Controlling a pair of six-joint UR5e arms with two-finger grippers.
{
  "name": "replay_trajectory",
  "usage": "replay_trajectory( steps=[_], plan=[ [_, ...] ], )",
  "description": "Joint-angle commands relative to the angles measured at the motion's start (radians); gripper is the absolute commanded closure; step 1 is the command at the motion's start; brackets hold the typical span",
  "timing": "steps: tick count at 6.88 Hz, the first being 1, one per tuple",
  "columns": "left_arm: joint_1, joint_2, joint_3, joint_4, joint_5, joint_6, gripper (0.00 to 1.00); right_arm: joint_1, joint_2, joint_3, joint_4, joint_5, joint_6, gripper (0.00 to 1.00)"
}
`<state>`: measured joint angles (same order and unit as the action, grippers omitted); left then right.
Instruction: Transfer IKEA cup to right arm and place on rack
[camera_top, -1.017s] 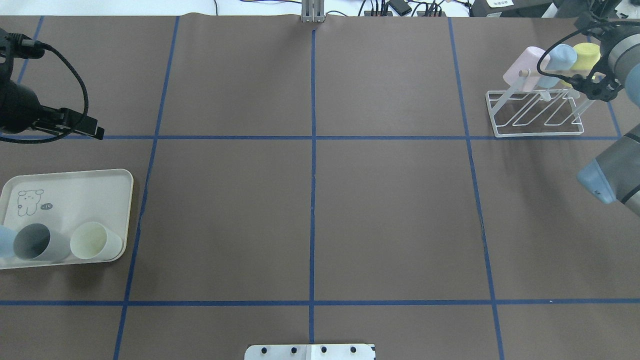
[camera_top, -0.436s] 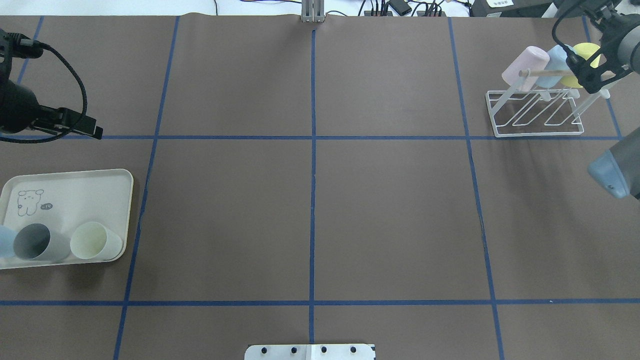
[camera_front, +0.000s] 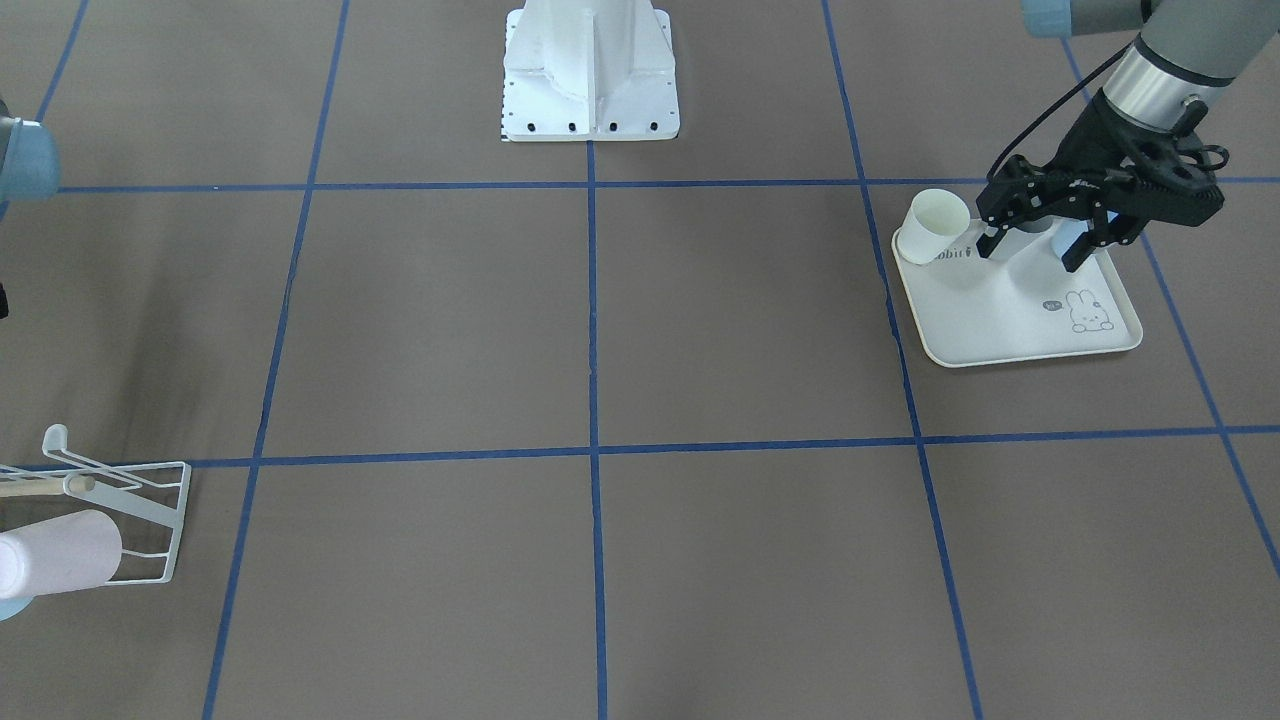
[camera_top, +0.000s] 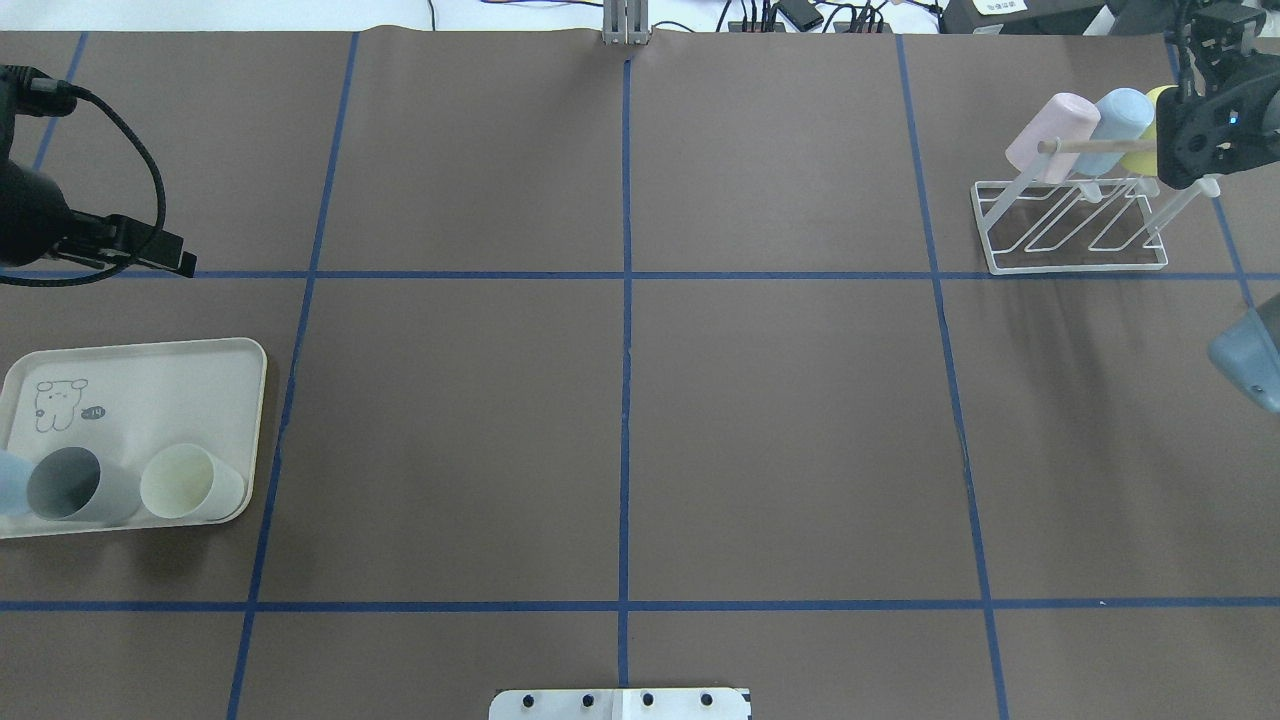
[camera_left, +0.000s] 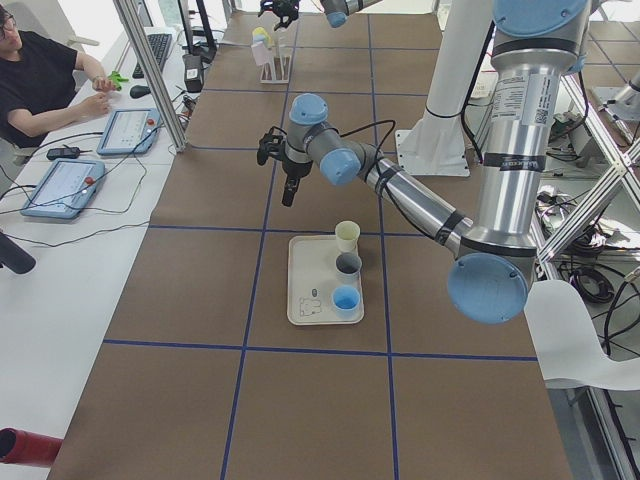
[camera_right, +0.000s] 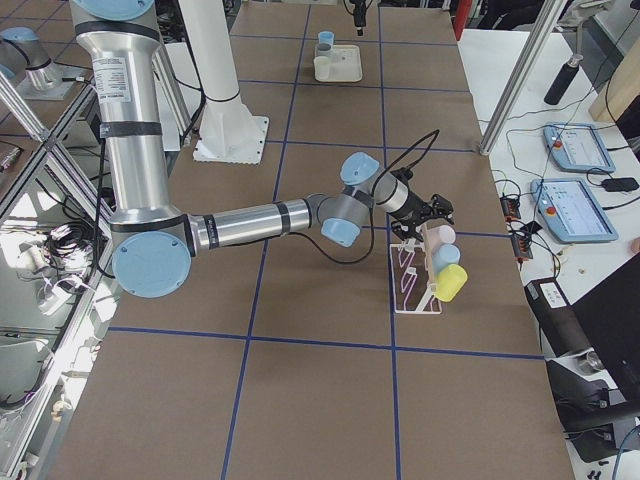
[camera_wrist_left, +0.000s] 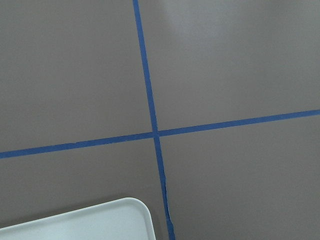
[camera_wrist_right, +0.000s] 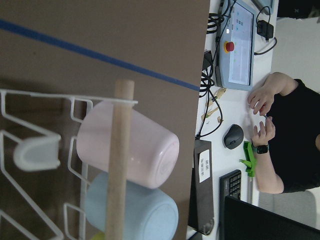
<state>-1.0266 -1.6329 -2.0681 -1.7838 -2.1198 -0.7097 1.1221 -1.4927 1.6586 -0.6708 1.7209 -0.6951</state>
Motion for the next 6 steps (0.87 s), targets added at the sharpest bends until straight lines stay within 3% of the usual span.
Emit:
replay_trajectory(
  steps=[1,2,3,4,5,6],
  plan=[
    [-0.061,0.098,-0.003,-0.003,0.04,0.192,0.0,0.001,-0.056,0.106,-0.009,0.15,0.474,0.0],
    [-0.088,0.155,-0.001,-0.028,0.04,0.252,0.0,0.001,-0.073,0.143,-0.006,0.204,0.65,0.0],
    [-0.089,0.236,0.008,-0.134,0.038,0.263,0.0,-0.002,-0.072,0.15,-0.004,0.3,0.813,0.0],
    [-0.089,0.302,0.047,-0.261,0.034,0.263,0.0,-0.01,-0.066,0.145,-0.01,0.428,0.877,0.0],
    [-0.089,0.364,0.098,-0.376,0.032,0.263,0.0,-0.019,-0.063,0.15,-0.01,0.49,0.887,0.0],
    [-0.089,0.42,0.167,-0.517,0.03,0.262,0.0,-0.069,-0.067,0.148,-0.012,0.483,0.911,0.0]
  ],
)
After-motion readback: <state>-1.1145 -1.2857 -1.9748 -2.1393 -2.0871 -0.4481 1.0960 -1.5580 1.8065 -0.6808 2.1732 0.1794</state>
